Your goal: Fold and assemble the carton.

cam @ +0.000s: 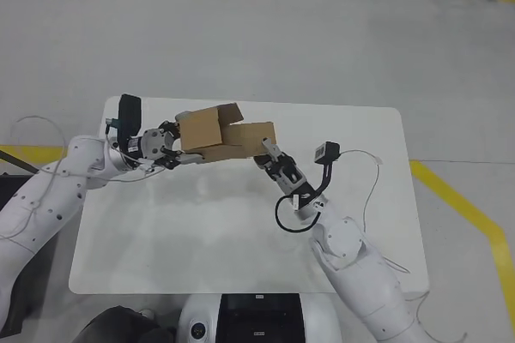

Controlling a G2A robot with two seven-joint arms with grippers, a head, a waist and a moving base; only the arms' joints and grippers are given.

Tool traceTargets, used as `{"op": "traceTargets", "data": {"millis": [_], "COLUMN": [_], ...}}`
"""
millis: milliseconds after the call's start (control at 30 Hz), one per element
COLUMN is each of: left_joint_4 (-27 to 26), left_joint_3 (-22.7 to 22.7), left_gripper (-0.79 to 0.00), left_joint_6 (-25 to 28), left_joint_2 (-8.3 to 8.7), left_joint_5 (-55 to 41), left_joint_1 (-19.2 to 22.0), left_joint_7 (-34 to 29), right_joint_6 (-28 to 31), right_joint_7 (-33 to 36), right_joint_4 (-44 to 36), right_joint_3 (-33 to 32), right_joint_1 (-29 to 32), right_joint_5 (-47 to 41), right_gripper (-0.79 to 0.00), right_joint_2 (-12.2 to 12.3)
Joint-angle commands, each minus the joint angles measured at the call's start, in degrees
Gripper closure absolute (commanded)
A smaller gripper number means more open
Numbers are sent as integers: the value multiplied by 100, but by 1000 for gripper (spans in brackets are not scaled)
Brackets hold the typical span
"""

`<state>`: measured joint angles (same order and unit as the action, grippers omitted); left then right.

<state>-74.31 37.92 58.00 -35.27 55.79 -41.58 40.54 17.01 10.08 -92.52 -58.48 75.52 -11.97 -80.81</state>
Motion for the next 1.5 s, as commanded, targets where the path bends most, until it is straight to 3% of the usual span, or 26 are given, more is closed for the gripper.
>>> {"op": "traceTargets", "data": {"millis": [0, 233, 600, 700, 867, 1000, 1067, 1467], "left_joint_4": [61, 239, 50, -86, -265, -360, -407, -432], "left_joint_3": [-34, -298, -884, -1032, -1343, -1584, -1719, -1804], "left_gripper": [-372, -385, -382, -351, -357, -351, -305, -280], "left_joint_6": [0, 0, 0, 0, 0, 0, 0, 0], "left_joint_2": [6, 14, -23, -21, -24, -26, -21, -15], "left_joint_5": [-47, 8, 165, 176, -105, -509, -796, -1003], "left_joint_1": [29, 159, 341, 412, 560, 693, 793, 860], "left_joint_7": [-82, -651, -865, -926, -1089, -1255, -1369, -1446], "right_joint_6": [52, 272, 106, 634, 2036, 2855, 3269, 3269], "right_joint_7": [11, 55, 1196, 1853, 2638, 2875, 2905, 2905], "right_joint_4": [-36, -418, -919, -803, -434, -183, -37, -37], "right_joint_3": [-106, -822, -1620, -1712, -1757, -1751, -1737, -1737], "right_joint_1": [81, 653, 1490, 1461, 1209, 1004, 896, 896], "right_joint_5": [-16, 32, 3, 139, 252, 434, 486, 486], "right_gripper": [-785, -785, -785, -785, -785, -785, -785, -785], "right_joint_2": [19, 155, 379, 437, 499, 530, 540, 540]}}
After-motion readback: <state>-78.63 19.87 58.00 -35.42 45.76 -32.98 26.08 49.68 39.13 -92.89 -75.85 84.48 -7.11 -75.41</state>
